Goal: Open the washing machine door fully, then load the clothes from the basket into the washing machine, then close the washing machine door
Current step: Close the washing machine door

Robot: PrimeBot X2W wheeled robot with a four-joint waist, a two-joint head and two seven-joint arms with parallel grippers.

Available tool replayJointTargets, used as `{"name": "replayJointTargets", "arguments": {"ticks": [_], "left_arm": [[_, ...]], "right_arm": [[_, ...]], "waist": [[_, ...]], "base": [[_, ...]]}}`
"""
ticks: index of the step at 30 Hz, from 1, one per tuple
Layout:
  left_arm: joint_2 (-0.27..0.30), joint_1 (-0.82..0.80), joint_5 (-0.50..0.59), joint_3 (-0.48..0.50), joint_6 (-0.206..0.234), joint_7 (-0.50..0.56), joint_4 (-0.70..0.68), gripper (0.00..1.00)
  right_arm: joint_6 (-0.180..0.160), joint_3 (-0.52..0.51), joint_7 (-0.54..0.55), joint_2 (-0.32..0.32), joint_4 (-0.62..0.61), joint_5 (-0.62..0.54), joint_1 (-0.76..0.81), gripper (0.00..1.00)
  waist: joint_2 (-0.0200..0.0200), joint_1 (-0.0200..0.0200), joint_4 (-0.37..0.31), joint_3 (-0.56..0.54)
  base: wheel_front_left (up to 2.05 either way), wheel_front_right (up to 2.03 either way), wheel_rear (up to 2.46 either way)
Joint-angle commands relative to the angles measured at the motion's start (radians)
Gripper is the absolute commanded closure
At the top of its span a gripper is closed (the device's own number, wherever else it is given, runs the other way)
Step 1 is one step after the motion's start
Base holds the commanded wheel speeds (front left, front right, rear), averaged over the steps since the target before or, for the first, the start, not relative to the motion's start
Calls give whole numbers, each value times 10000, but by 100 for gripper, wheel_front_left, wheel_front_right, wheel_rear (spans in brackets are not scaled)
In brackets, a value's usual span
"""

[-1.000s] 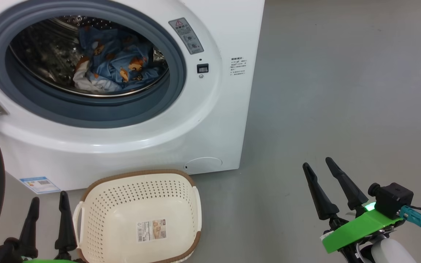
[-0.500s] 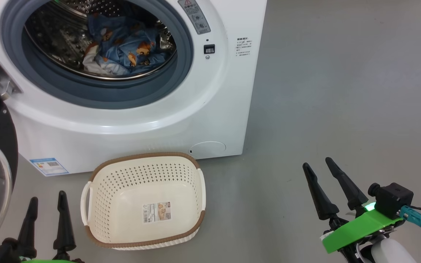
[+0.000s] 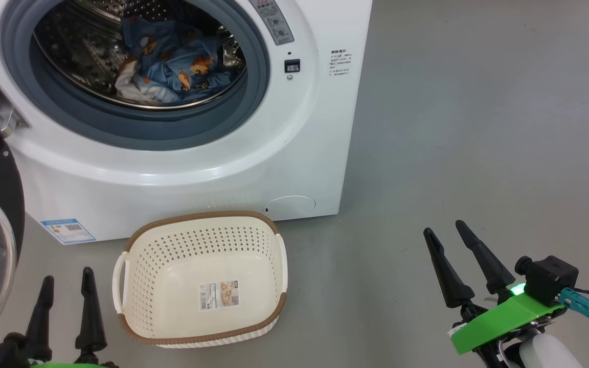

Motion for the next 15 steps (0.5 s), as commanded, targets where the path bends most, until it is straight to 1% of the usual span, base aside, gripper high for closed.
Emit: {"name": "replayJointTargets", "arguments": {"ticks": [1, 15], "left_arm": [[123, -442, 121, 298, -87, -80, -197, 0], [104, -436, 147, 269, -97, -80, -169, 0]], "right_arm": [[16, 167, -48, -41, -222, 84, -188, 0], [16, 165, -48, -67, -175, 98, -198, 0]], "waist": [[0, 0, 3, 2], [0, 0, 57, -63]], "base": [[0, 0, 0], [0, 0, 0]]}}
